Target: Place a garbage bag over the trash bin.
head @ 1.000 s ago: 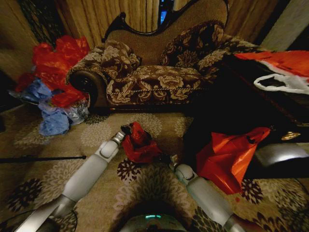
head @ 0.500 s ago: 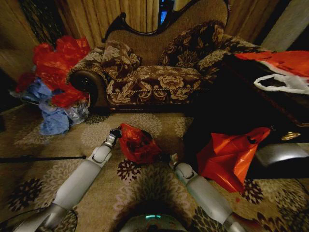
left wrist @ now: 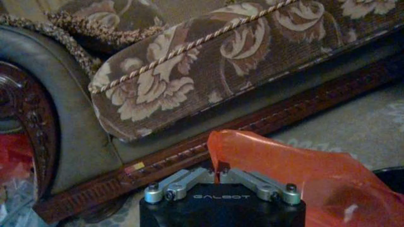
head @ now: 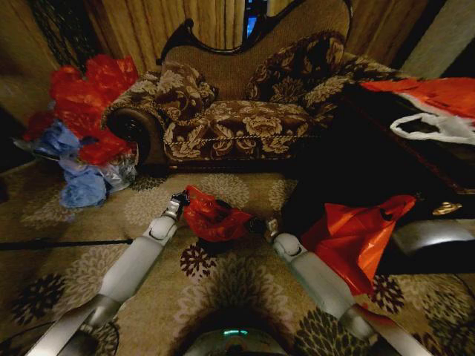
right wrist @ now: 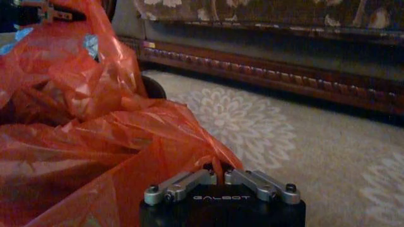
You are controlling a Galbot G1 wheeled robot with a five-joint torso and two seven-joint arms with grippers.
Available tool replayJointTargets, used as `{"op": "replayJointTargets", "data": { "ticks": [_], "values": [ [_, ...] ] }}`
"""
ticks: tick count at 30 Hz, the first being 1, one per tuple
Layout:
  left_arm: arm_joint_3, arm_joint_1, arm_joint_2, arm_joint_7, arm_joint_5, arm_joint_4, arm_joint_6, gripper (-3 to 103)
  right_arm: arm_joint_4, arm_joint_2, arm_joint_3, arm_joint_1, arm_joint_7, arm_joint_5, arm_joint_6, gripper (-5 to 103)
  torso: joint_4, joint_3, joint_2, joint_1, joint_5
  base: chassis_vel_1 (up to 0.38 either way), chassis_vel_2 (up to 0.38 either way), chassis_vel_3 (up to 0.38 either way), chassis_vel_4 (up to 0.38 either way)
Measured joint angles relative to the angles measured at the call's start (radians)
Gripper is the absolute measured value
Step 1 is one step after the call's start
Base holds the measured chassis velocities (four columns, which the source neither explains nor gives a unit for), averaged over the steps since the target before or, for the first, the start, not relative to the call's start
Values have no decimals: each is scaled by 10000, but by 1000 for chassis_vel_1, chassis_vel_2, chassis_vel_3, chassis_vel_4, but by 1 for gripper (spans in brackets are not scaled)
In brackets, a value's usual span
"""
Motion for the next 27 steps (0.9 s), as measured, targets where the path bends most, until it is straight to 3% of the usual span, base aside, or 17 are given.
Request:
{"op": "replayJointTargets", "data": {
  "ticks": [6, 9, 11, 22, 27],
  "values": [
    [-76, -153, -236, -529, -163, 150, 46, 0, -174, 122, 2, 206, 41, -47, 2, 0, -1, 0, 0, 0, -1, 0, 0, 0, 0],
    [-128, -207, -433, -1617, -520, 106, 135, 0, -264, 113, 60, 308, 108, -116, 2, 0, 1, 1, -1, 0, 0, 0, 0, 0, 0],
    [-166, -244, -540, -1930, -579, 118, 141, 0, -285, 114, 144, 329, 156, -152, -1, 0, 0, 0, -1, 0, 0, 0, 0, 0, 0],
    [-109, -538, -1113, -2236, -637, 532, 219, 0, -987, 310, 189, 756, 38, -294, 13, 0, 0, 0, -1, 0, -1, 0, 0, 0, 0],
    [-81, -893, -1511, -2443, -1017, 1351, 572, 0, -1720, 624, 140, 1120, -331, -390, 47, 0, -1, 0, -1, 0, -2, 0, 0, 0, 0]
  ]
}}
